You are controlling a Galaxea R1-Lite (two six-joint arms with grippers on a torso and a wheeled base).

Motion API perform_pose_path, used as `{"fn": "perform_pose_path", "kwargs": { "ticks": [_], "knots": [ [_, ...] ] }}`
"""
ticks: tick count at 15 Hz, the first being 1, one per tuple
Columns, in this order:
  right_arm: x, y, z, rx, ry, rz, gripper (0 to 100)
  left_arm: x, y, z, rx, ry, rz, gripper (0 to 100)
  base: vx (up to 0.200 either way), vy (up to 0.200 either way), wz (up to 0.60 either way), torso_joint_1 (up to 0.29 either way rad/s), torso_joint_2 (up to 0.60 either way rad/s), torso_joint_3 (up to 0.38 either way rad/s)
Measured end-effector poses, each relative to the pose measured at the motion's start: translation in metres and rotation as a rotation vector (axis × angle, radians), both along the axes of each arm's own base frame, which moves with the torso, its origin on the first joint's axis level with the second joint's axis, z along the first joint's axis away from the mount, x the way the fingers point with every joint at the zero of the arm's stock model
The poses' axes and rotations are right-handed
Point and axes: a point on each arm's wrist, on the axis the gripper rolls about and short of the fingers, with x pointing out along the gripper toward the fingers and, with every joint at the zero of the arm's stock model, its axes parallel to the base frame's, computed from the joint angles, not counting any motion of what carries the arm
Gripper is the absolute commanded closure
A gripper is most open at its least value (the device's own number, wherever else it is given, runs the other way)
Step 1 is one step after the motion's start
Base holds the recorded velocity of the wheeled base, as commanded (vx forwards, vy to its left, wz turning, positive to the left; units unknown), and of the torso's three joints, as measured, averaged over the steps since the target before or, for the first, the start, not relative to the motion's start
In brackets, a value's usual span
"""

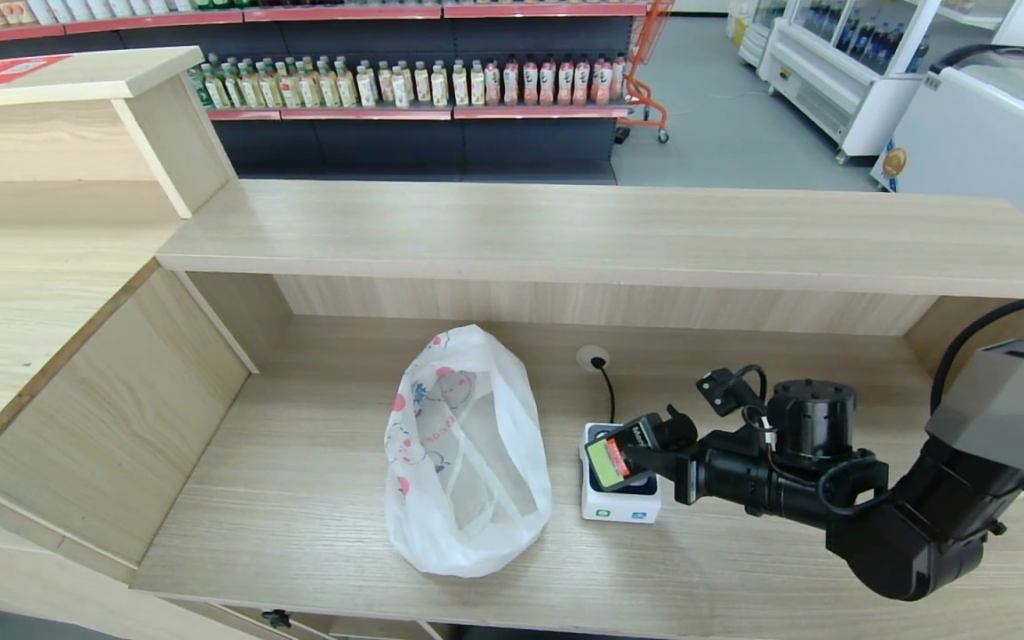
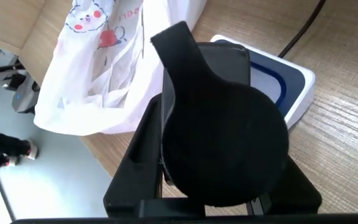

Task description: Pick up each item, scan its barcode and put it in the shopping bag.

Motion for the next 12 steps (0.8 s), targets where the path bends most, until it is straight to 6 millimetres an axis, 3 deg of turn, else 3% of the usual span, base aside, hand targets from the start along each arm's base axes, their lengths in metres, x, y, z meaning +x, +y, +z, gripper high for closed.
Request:
{"fn": "perform_pose_path", "kwargs": {
  "ticks": [8,10,12],
  "knots": [
    [0.002,-0.002,0.001,0.013,-0.034,-0.011,100,0.000,0.000,0.000,0.006,0.000,0.000,0,0.000,0.000,0.00,0.000,0.00,0.000],
    [0.000,-0.004,0.009,0.009,-0.069,-0.031,100,0.000,0.000,0.000,0.007,0.000,0.000,0,0.000,0.000,0.00,0.000,0.00,0.000],
    [-0.006,-0.010,0.030,-0.013,-0.181,-0.053,100,0.000,0.000,0.000,0.007,0.000,0.000,0,0.000,0.000,0.00,0.000,0.00,0.000]
  ]
}}
